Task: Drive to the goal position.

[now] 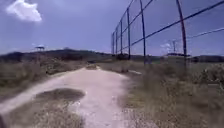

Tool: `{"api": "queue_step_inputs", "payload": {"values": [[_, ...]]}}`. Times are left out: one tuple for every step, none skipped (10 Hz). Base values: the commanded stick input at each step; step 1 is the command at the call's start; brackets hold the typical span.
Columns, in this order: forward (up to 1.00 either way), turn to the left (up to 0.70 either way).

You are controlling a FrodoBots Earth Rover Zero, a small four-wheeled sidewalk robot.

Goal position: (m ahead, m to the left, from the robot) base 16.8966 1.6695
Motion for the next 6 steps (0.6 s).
{"api": "queue_step_inputs", "payload": {"values": [[0.70, 0.00], [0.70, 0.00], [0.70, 0.00], [0.70, 0.00], [0.70, 0.04], [0.70, 0.15]]}}
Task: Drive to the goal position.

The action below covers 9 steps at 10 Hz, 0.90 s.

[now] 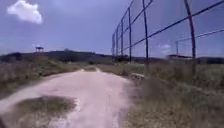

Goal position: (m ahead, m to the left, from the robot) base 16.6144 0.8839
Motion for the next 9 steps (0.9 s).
{"api": "queue_step_inputs", "payload": {"values": [[0.70, 0.25], [0.70, 0.27], [0.70, 0.00], [0.70, 0.00], [0.70, 0.00], [0.70, 0.01], [0.70, 0.13], [0.70, 0.24], [0.70, 0.03]]}}
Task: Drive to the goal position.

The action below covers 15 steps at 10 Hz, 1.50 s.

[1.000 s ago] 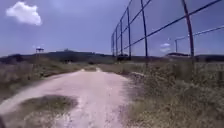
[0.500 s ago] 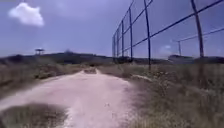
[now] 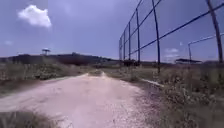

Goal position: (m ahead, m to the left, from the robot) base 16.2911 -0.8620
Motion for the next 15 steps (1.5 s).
{"api": "queue_step_inputs", "payload": {"values": [[0.70, 0.00], [0.70, 0.03], [0.70, 0.14], [0.70, 0.25], [0.70, 0.15], [0.70, 0.01], [0.70, 0.00], [0.70, 0.00], [0.70, 0.00], [0.70, 0.00], [0.70, 0.00], [0.70, 0.00], [0.70, 0.00], [0.70, 0.00], [0.70, 0.00]]}}
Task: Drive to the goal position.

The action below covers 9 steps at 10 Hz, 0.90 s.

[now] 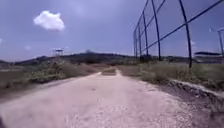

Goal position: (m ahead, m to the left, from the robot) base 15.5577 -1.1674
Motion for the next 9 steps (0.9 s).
{"api": "queue_step_inputs", "payload": {"values": [[0.70, 0.00], [0.70, 0.00], [0.70, 0.00], [0.70, 0.00], [0.70, 0.00], [0.70, 0.00], [0.70, 0.00], [0.70, 0.00], [0.70, 0.00]]}}
